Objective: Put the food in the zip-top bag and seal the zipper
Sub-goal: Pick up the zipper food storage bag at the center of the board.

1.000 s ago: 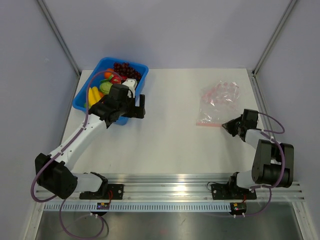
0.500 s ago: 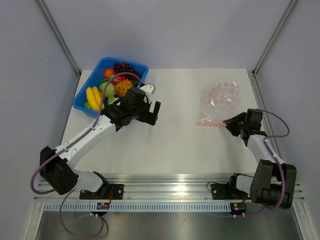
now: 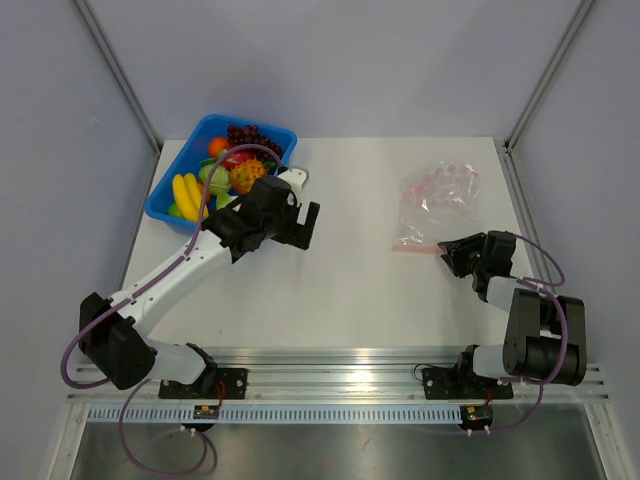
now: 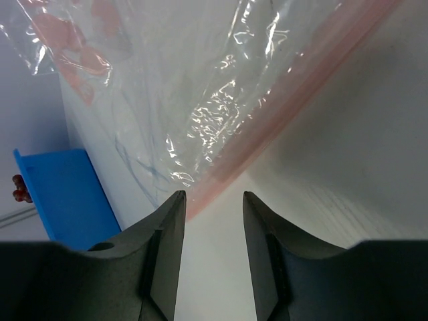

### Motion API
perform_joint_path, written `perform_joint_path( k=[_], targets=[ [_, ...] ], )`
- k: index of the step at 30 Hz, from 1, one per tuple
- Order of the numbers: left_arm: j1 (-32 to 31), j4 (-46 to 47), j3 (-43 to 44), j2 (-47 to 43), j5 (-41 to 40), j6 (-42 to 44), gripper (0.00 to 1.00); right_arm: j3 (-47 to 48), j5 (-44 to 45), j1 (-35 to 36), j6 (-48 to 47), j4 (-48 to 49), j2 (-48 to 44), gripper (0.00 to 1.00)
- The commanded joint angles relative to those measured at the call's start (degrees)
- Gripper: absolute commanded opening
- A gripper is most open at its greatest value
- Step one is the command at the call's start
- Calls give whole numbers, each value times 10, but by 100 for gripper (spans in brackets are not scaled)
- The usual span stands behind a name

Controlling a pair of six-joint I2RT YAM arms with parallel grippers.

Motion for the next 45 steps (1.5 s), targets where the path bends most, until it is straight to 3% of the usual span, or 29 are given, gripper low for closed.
perform_joint_path(
  k=[1,14,23,26,27,29,30,38,45],
  targets=[
    [-3,12,19,-14,-15,7,99,1,11,-7,14,71,6,47],
    [-4,10,30,6,-13,7,99,1,13,-18,27,144,71,43],
    [-5,8,36,15,-13,14,99,-11,18,-20,71,263,150,41],
    [-5,5,39,18,-10,16,99,-14,22,-21,91,316,184,30],
    [-6,3,39,18,-8,18,99,-12,17,-21,92,332,190,16],
    [-8,1,38,17,-7,23,99,-6,10,-21,87,332,195,5],
    [-13,0,37,15,-9,27,99,1,7,-21,81,323,192,0],
    [-22,18,28,10,-13,26,99,29,-22,-21,7,187,83,0],
    [-26,64,50,4,13,25,99,120,-78,-20,-99,-127,-36,0]
  ],
)
